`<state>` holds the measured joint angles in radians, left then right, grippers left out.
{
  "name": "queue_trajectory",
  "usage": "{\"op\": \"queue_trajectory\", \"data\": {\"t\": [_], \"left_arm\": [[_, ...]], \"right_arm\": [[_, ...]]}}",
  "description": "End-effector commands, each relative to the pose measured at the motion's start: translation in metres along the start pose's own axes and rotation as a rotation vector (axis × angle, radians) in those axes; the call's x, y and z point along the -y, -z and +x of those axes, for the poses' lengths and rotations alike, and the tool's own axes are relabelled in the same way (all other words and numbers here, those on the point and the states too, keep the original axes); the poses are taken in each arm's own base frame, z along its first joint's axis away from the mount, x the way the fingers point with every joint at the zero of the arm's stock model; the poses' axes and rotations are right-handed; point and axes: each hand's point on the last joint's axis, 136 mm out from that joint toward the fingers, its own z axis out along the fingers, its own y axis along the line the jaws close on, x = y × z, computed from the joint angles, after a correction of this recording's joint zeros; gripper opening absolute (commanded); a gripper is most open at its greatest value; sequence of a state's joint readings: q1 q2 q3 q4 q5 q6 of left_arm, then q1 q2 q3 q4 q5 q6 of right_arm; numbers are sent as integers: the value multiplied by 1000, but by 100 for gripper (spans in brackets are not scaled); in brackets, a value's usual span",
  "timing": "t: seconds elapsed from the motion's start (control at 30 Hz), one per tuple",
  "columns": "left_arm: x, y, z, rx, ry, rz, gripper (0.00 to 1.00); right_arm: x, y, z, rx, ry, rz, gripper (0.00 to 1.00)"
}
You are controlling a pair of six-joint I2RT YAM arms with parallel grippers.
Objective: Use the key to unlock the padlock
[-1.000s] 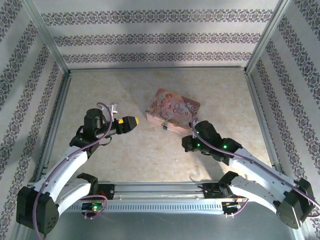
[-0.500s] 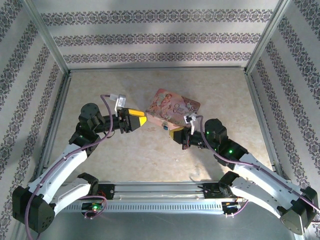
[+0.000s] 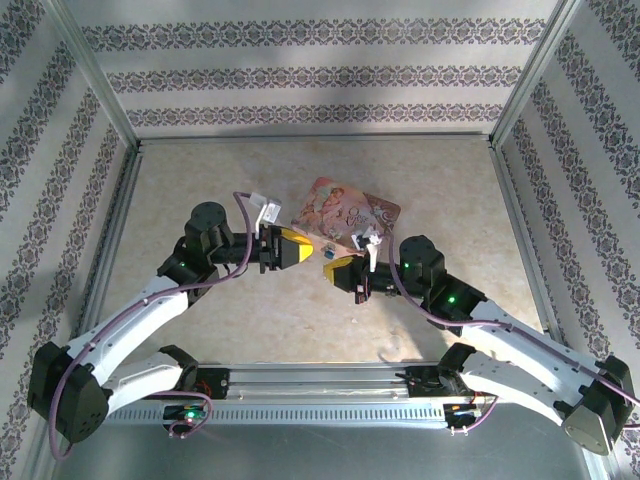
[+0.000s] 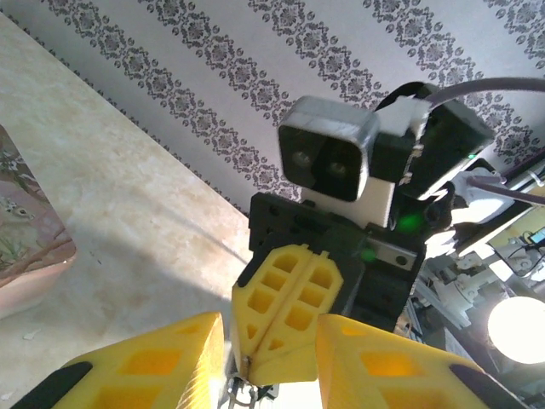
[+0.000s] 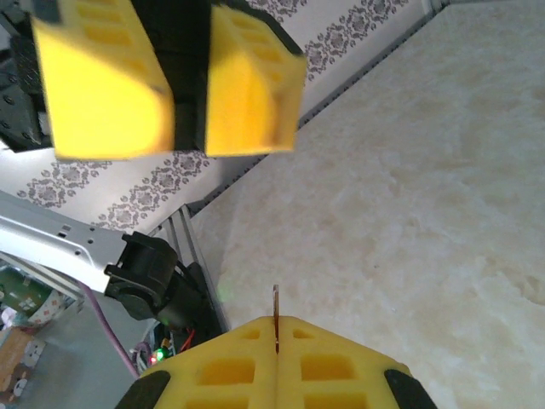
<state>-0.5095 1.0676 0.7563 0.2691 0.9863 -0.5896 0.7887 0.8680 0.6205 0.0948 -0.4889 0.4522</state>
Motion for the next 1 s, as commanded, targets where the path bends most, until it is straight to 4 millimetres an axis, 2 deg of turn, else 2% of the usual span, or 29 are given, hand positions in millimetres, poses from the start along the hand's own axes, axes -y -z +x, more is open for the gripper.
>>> {"op": "queue_trajectory", "data": {"t": [0.0, 0.3, 0.5, 0.87, 0.97], "left_arm": [[10, -6, -2, -14, -47, 28, 34], [12, -12, 3, -41, -53, 40, 32], [14, -14, 5, -52, -59, 44, 23], [15, -14, 6, -56, -68, 39, 0], [16, -13, 5, -49, -75, 36, 0]], "right_arm": [[-24, 1, -24, 59, 66, -74, 0], [-36, -4, -36, 76, 87, -108, 0], [-36, -8, -38, 74, 88, -106, 0], [-28, -8, -40, 93, 71, -66, 1], [-26, -7, -40, 101, 66, -52, 2]]}}
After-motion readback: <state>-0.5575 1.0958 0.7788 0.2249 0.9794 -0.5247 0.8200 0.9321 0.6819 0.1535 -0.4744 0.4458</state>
